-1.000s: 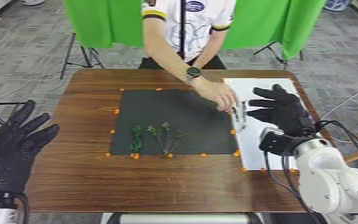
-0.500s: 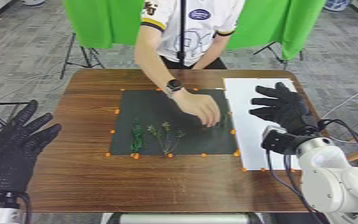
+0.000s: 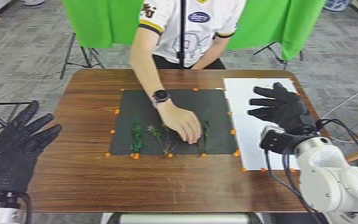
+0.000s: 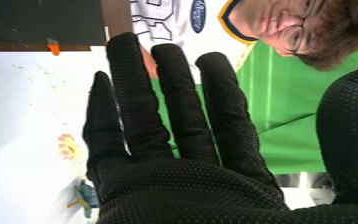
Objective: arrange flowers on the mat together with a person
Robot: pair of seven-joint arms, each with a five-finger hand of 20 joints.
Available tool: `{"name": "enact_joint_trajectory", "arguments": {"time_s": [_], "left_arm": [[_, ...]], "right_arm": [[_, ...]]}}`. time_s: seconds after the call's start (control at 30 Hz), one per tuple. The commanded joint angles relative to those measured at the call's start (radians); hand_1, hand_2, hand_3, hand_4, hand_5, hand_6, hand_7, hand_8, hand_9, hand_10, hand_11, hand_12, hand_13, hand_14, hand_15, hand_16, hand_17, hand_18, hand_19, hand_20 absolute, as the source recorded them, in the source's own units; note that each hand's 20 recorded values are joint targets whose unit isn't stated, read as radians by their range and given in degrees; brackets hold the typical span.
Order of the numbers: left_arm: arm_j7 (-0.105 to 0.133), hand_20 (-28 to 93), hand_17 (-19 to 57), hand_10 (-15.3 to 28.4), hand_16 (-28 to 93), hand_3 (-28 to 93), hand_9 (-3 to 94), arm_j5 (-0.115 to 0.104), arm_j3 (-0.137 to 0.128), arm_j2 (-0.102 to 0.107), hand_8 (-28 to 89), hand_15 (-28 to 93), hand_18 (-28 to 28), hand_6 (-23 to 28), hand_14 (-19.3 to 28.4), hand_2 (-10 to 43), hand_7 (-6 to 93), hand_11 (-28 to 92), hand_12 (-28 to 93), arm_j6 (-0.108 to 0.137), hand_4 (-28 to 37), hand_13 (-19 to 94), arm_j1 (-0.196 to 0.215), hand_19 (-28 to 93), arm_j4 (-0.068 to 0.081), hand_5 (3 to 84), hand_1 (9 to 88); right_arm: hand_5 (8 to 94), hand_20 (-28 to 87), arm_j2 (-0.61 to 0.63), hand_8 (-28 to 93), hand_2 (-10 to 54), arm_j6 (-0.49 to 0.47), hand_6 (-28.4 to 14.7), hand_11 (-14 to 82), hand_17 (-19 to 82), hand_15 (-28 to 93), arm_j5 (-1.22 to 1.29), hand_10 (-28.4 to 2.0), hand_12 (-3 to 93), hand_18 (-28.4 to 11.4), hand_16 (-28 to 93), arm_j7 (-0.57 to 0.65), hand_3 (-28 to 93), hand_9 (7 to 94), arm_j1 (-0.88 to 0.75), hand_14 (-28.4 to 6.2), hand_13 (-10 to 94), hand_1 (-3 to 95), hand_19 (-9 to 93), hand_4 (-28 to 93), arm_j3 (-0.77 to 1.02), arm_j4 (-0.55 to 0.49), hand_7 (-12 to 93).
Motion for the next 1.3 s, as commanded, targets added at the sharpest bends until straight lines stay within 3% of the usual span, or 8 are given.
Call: {"name": "enact_joint_trajectory", "arguments": {"time_s": [0.03, 0.6, 0.87, 1.03, 1.17, 1.2, 1.27, 1.3], "left_arm": [[-0.004, 19, -6.1, 14.5, -4, 75, 29.6, 0.0, 0.01, 0.002, -8, 44, 20.9, 3.7, 21.9, 6.4, 9.5, 17, 12, 0.008, -28.3, 21, 0.01, 45, -0.001, 29.8, 17.9], [-0.027, 19, -6.4, 14.5, -4, 76, 29.6, 0.011, 0.014, -0.005, -8, 44, 20.5, 3.8, 21.8, 6.4, 9.5, 17, 12, 0.0, -28.3, 21, -0.001, 44, 0.0, 30.1, 18.5], [-0.009, 20, -6.6, 14.5, -4, 76, 29.7, -0.003, 0.015, 0.01, -8, 44, 20.5, 3.9, 21.8, 6.6, 9.5, 17, 12, 0.009, -28.2, 21, 0.004, 44, 0.0, 30.1, 18.5], [0.0, 20, -6.6, 14.5, -4, 76, 29.7, -0.005, 0.018, 0.015, -8, 44, 20.5, 3.9, 21.8, 6.7, 9.5, 17, 12, 0.013, -28.2, 21, 0.008, 44, -0.002, 30.1, 18.6], [0.037, 20, -6.6, 14.4, -4, 76, 29.7, -0.035, 0.019, 0.047, -8, 44, 20.5, 3.9, 21.8, 6.8, 9.5, 17, 12, 0.032, -28.2, 21, 0.025, 44, -0.003, 30.1, 18.7], [0.015, 20, -6.6, 14.4, -4, 76, 29.7, -0.013, 0.019, 0.023, -8, 44, 20.5, 3.9, 21.8, 6.9, 9.5, 17, 12, 0.019, -28.2, 21, 0.014, 44, -0.002, 30.2, 18.8], [0.062, 20, -6.6, 14.5, -4, 76, 29.7, -0.057, 0.019, 0.068, -8, 44, 20.5, 3.9, 21.8, 6.9, 9.5, 17, 12, 0.044, -28.1, 21, 0.035, 44, -0.002, 30.1, 18.8], [0.054, 20, -6.7, 14.5, -4, 76, 29.7, -0.047, 0.018, 0.058, -8, 44, 20.5, 3.9, 21.8, 7.0, 9.5, 17, 12, 0.038, -28.1, 21, 0.033, 44, -0.003, 30.2, 18.9]], "right_arm": [[54.1, 16, -0.004, -12, 2.8, 0.006, -3.3, 15.6, 7, 49, -0.014, -19.3, 14.7, -28.4, 11, 0.005, 71, 56.2, -0.004, -22.4, 44, 19.5, 52, -25, 0.001, -0.009, 14], [53.9, 17, 0.013, -12, 2.6, 0.051, -3.3, 17.7, 8, 54, -0.08, -19.3, 15.3, -28.4, 12, 0.057, 71, 57.9, 0.017, -21.3, 46, 20.1, 54, -25, -0.019, -0.01, 13], [51.9, 18, 0.039, -12, 1.1, 0.126, -3.7, 19.6, 12, 59, -0.335, -20.4, 15.8, -28.4, 12, 0.3, 72, 58.5, 0.148, -20.3, 49, 22.2, 58, -24, -0.117, 0.014, 13], [49.3, 19, 0.061, -11, -1.1, 0.081, -3.0, 22.1, 16, 62, -0.503, -20.6, 16.2, -28.4, 11, 0.46, 73, 60.1, 0.184, -19.6, 54, 25.8, 62, -23, -0.133, 0.038, 12], [48.7, 19, 0.076, -11, -2.5, 0.06, -2.5, 23.6, 18, 63, -0.61, -20.1, 16.3, -28.4, 11, 0.55, 74, 62.1, 0.227, -19.3, 57, 28.3, 64, -22, -0.17, 0.065, 12], [48.6, 19, 0.08, -11, -2.8, 0.049, -2.3, 23.8, 19, 63, -0.63, -20.1, 16.3, -28.4, 11, 0.573, 74, 62.5, 0.239, -19.1, 57, 28.9, 64, -22, -0.178, 0.07, 12], [48.5, 18, 0.094, -11, -3.1, 0.035, -2.1, 24.0, 19, 63, -0.713, -20.2, 16.1, -28.4, 11, 0.634, 74, 63.1, 0.283, -19.0, 59, 29.4, 65, -22, -0.226, 0.09, 12], [48.4, 18, 0.099, -11, -3.2, 0.014, -2.0, 24.1, 20, 63, -0.749, -20.2, 16.1, -28.4, 11, 0.665, 74, 63.5, 0.307, -18.9, 59, 29.7, 65, -22, -0.25, 0.105, 12]]}}
